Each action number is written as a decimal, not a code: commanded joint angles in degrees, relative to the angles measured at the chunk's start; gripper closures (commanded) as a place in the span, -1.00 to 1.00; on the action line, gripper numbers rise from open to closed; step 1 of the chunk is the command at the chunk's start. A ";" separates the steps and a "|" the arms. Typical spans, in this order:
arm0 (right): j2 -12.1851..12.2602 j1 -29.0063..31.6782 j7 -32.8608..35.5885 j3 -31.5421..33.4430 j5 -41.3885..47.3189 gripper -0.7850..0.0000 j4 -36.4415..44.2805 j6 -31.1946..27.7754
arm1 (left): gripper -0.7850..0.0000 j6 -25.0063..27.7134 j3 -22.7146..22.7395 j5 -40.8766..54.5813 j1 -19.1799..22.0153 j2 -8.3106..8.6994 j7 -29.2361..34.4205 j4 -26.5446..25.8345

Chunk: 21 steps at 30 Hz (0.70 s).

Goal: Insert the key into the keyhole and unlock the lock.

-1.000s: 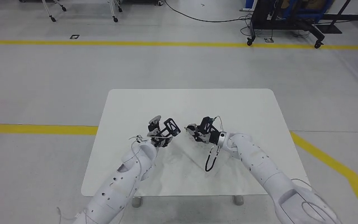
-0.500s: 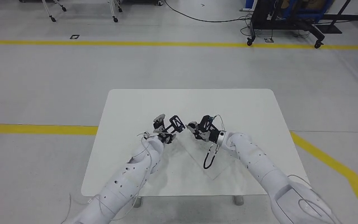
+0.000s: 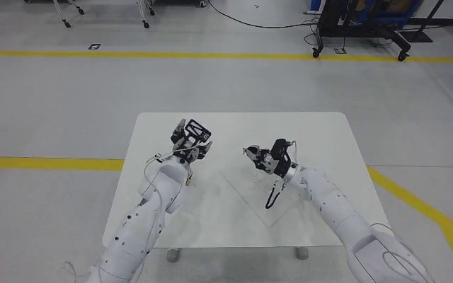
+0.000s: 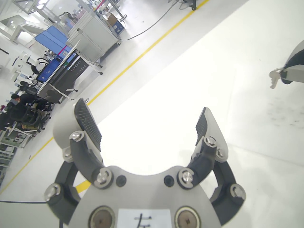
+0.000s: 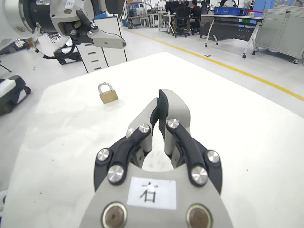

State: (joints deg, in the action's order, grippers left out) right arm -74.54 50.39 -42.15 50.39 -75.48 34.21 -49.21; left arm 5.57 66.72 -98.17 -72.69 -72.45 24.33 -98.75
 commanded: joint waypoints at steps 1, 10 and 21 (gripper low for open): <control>0.66 0.51 -0.08 0.85 0.07 1.00 0.95 -2.09 | -1.00 1.70 5.50 3.47 -4.72 0.74 -0.88 -4.91; 1.70 1.44 2.87 1.93 -0.11 1.00 3.35 -5.37 | -1.00 2.84 8.61 5.31 -7.73 1.19 -2.51 -7.02; 0.90 4.45 8.09 1.22 15.75 1.00 8.04 -8.79 | -1.00 12.79 12.93 43.34 -7.08 0.73 0.41 -7.45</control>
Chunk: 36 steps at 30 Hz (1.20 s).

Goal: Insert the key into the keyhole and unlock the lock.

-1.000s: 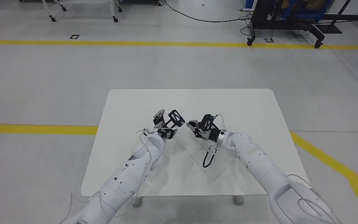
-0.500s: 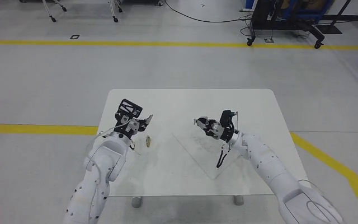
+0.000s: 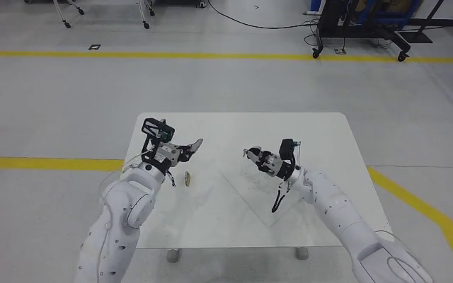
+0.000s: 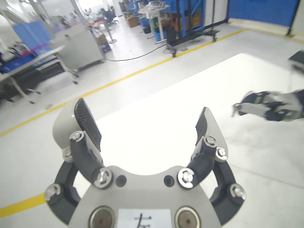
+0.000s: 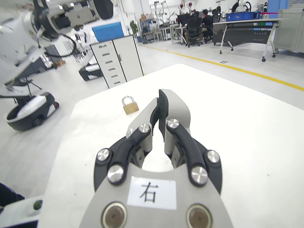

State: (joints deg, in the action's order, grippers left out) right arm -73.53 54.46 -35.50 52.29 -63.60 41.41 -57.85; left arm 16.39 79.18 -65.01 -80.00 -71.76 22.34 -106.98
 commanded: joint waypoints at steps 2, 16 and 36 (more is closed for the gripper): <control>-0.09 1.19 5.57 -2.52 12.79 1.00 2.97 -0.15 | -1.00 4.81 1.29 25.66 0.90 0.04 8.97 3.68; 2.40 1.52 23.19 -5.47 39.60 1.00 9.31 -0.15 | -1.00 3.33 1.48 55.70 10.26 1.22 33.25 15.68; 1.48 2.42 55.42 -9.33 84.63 1.00 14.09 2.21 | 0.08 5.08 -5.98 64.54 15.56 1.71 41.68 22.50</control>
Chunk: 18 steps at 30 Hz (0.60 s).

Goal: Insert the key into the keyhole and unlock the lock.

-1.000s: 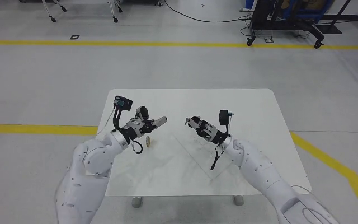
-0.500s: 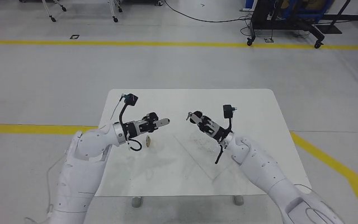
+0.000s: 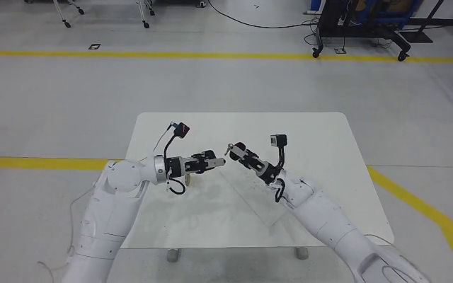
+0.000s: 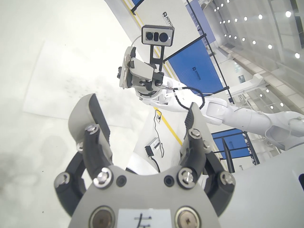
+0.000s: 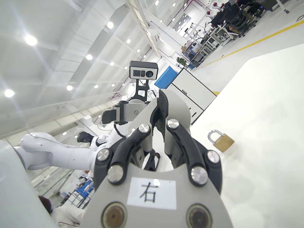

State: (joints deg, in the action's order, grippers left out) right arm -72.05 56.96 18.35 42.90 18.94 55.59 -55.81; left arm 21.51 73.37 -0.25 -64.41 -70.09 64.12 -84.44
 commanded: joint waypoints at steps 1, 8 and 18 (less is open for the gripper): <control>-0.01 -0.21 2.99 0.18 3.63 1.00 -0.29 0.37 | 0.11 -0.14 -0.29 -0.28 0.01 0.10 -0.17 -0.08; -0.19 -0.65 10.06 0.86 9.39 1.00 -1.27 1.10 | 0.18 -0.75 -0.82 -0.37 0.37 0.53 -0.62 0.15; -1.03 -0.91 15.26 0.68 11.04 1.00 -1.98 2.44 | 0.28 -1.90 -2.15 -0.38 0.95 0.99 -1.17 0.62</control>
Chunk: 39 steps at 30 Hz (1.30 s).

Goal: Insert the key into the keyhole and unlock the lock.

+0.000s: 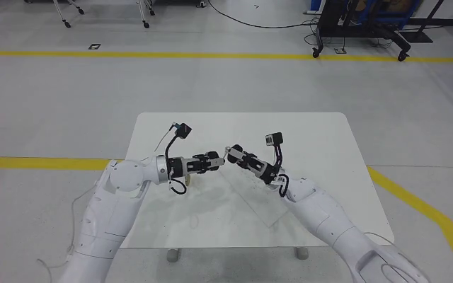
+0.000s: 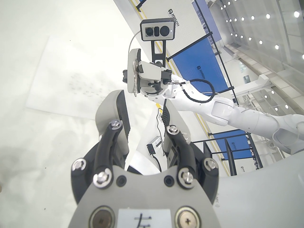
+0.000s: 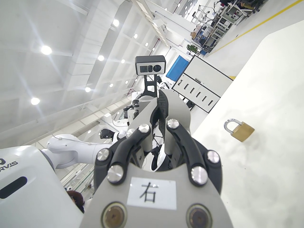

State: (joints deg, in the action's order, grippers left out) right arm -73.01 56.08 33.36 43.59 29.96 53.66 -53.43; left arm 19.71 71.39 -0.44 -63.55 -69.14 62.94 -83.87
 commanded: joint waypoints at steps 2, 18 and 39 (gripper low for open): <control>-0.26 -0.03 0.77 -0.02 0.24 1.00 -0.17 0.15 | 0.31 -0.35 -0.52 -0.41 0.25 0.11 -0.17 0.15; -1.13 0.58 2.25 1.15 -1.78 1.00 0.02 0.21 | 1.00 -1.15 -1.96 -0.15 1.40 0.77 -1.13 1.42; -1.16 1.80 1.57 3.28 -2.57 -1.00 1.55 0.20 | 1.00 -0.16 -2.22 1.46 1.98 1.39 -2.55 2.09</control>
State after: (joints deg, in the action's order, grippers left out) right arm -74.17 57.88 34.94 46.88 27.40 55.21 -53.23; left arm 19.55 69.17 1.02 -61.57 -67.75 60.38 -81.78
